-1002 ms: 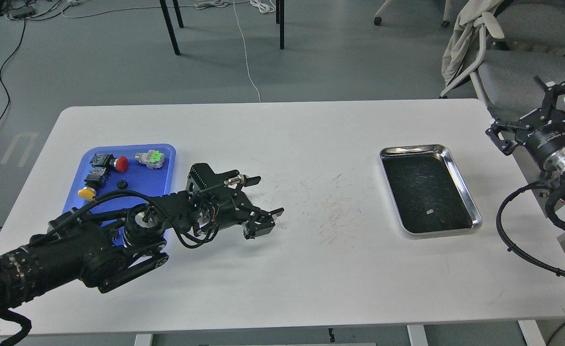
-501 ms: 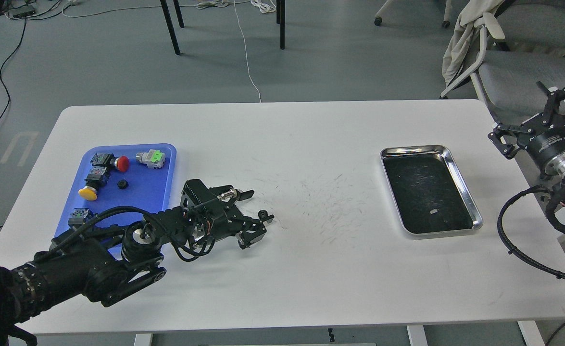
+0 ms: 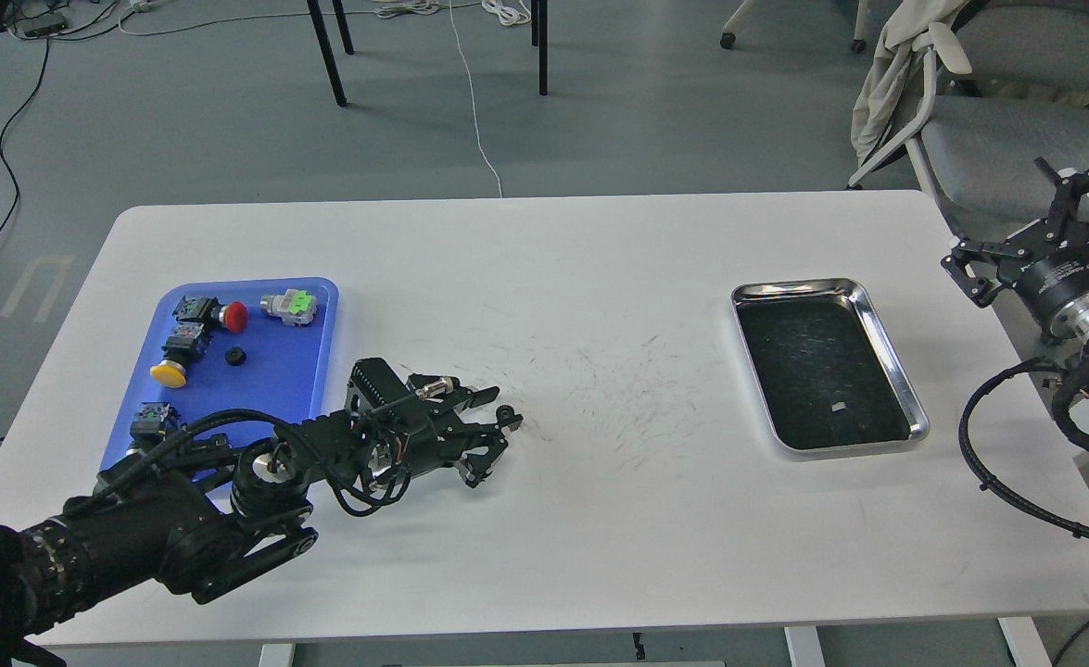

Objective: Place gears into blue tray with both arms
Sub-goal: 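Carry the gear with the left gripper over the blue tray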

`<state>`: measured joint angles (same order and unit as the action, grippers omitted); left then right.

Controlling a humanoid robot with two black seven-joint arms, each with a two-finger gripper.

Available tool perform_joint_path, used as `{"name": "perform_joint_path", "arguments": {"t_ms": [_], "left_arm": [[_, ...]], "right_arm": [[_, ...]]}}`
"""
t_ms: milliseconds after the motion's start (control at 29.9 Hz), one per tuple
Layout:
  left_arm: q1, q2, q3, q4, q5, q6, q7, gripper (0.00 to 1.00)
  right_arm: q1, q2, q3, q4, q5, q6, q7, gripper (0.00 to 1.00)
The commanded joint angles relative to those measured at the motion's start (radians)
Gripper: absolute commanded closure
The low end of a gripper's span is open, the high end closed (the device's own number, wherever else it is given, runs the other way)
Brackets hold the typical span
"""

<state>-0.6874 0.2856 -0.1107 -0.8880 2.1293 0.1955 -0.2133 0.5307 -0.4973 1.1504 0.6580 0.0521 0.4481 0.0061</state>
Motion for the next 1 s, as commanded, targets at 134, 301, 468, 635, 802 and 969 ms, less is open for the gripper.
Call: {"name": "perform_joint_path", "arguments": {"t_ms": [134,301,468,635,802,969], "left_arm": [[-0.004,0.020,-0.013,-0.014,-0.011,-0.002,-0.003,0.92],[-0.050,0.133,-0.059,-0.118,-0.041,-0.021,-0.003,0.92],[-0.127,0.315,-0.078,-0.249,-0.135,-0.067,0.002,0.92],[-0.127,0.483,-0.076,-0.267,-0.221,-0.073,-0.009,0.92],[-0.075,0.608,-0.060,-0.261,-0.367,-0.068,-0.031,0.92],[0.034,0.627,-0.063,-0.255,-0.397,-0.036,-0.052,0.92]], "right_arm": [[0.002,0.000,0.002,0.000,0.000,-0.002,0.000,0.05],[0.003,0.000,0.002,0.002,0.000,0.000,0.000,0.05],[0.006,0.000,0.002,0.000,0.000,-0.002,0.000,0.05],[0.005,0.000,0.002,0.000,0.000,-0.002,0.000,0.05],[0.008,-0.001,0.002,0.000,0.000,0.000,0.000,0.05],[0.008,-0.001,0.002,0.000,0.000,0.000,0.000,0.04]]}}
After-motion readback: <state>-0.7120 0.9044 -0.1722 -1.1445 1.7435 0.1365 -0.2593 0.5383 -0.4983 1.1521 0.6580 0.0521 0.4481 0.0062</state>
